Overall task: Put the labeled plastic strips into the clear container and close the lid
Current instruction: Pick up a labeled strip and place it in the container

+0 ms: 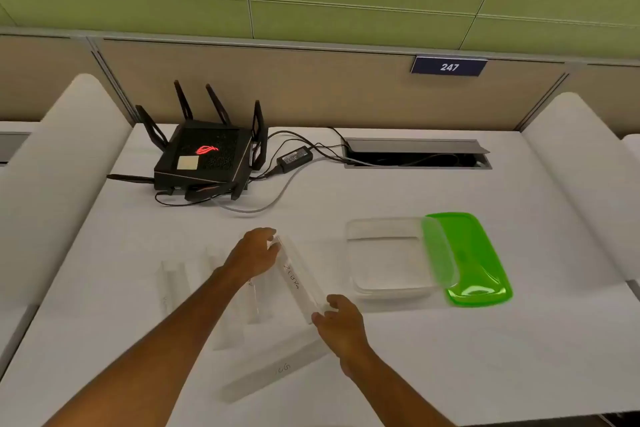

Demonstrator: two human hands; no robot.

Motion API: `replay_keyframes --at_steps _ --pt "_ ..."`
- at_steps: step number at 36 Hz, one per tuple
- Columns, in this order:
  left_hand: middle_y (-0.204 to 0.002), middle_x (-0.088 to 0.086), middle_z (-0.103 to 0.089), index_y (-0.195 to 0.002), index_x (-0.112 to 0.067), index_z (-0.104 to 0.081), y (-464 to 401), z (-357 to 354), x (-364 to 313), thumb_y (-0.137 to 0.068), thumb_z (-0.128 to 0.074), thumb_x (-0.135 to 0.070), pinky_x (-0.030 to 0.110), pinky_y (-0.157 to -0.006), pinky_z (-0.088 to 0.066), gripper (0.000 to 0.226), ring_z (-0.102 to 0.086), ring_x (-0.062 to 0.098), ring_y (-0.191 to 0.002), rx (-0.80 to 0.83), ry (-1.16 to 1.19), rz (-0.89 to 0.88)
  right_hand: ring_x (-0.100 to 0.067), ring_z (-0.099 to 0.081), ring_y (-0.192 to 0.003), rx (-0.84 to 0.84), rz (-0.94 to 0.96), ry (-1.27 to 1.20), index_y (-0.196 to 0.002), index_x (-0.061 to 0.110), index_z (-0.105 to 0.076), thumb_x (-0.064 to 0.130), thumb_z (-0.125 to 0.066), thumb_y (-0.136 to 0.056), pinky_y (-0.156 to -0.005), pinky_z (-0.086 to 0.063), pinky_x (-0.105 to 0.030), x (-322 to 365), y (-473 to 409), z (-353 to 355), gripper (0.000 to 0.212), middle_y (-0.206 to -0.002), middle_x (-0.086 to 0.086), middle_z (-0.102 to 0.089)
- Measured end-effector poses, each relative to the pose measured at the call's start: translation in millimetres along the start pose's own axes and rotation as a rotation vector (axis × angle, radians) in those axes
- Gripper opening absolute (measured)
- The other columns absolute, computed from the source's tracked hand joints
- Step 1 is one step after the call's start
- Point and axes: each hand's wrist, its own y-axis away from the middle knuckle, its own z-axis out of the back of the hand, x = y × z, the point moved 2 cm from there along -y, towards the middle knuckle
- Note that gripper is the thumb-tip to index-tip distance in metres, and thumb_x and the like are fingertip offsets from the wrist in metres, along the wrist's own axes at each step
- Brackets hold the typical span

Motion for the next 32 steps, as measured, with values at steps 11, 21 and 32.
replay_keyframes --at_steps 11,21,32 --pt "-0.151 0.008 -0.052 -0.147 -0.012 -0.051 -9.8 0.6 -1.2 -0.100 -0.059 -0.031 0.041 -0.114 -0.042 0.051 -0.051 0.029 -0.138 0.022 -0.003 -0.024 -0.023 -0.066 -0.112 -0.140 0.157 0.283 -0.129 0.015 -0.057 0.019 -0.080 -0.084 -0.093 -0.057 -0.028 5.5 -11.9 -4.0 0.050 -0.121 -0.001 -0.060" --pt "-0.120 0.008 -0.070 -0.121 -0.010 -0.069 -15.4 0.1 -6.5 -0.097 -0.064 -0.020 0.037 -0.099 -0.055 0.026 -0.066 0.025 -0.110 -0.065 0.053 -0.039 -0.020 -0.058 -0.111 -0.233 0.330 0.731 -0.125 0.019 -0.049 0.044 -0.078 -0.084 -0.087 -0.059 -0.032 5.8 -19.0 -21.1 0.056 -0.117 0.000 -0.056" --pt "-0.105 0.001 -0.073 -0.101 -0.016 -0.073 -9.7 4.5 -8.7 -0.092 -0.072 -0.022 0.032 -0.084 -0.058 0.011 -0.068 0.019 -0.093 -0.181 0.086 -0.040 -0.017 -0.060 -0.098 -0.320 0.460 1.014 -0.121 0.017 -0.054 0.051 -0.071 -0.086 -0.070 -0.058 -0.030 6.3 -20.4 -23.0 0.051 -0.108 0.002 -0.060"
